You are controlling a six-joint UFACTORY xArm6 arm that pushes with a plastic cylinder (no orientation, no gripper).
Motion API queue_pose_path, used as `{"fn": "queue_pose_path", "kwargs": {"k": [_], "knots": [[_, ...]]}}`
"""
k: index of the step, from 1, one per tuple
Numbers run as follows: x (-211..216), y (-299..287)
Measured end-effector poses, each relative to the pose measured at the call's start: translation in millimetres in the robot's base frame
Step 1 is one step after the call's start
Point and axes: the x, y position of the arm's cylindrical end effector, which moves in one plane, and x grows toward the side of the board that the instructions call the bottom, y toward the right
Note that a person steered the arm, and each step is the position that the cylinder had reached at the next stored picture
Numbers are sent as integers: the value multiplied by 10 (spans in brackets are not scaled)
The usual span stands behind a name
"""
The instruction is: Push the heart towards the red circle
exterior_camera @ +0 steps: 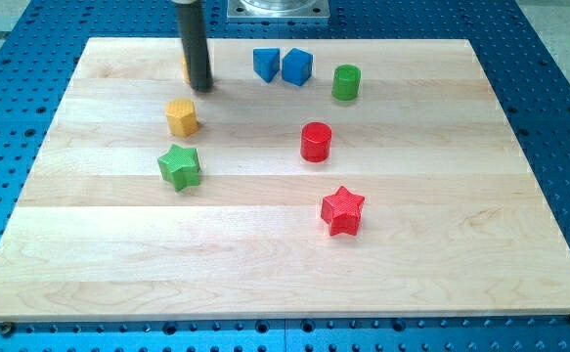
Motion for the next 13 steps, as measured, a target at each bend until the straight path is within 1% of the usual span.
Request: {"fn": "queue_pose_path", "kwargs": {"k": [1, 2, 3, 4, 5, 6, 8, 9, 10, 11, 12, 13], "knots": [[-127, -906], [-398, -644], [-172, -273], [58, -288], [-401, -388], [-734, -224], [482, 81], [133, -191], [-190, -164], [-184, 473], [0, 809], [51, 758]]}}
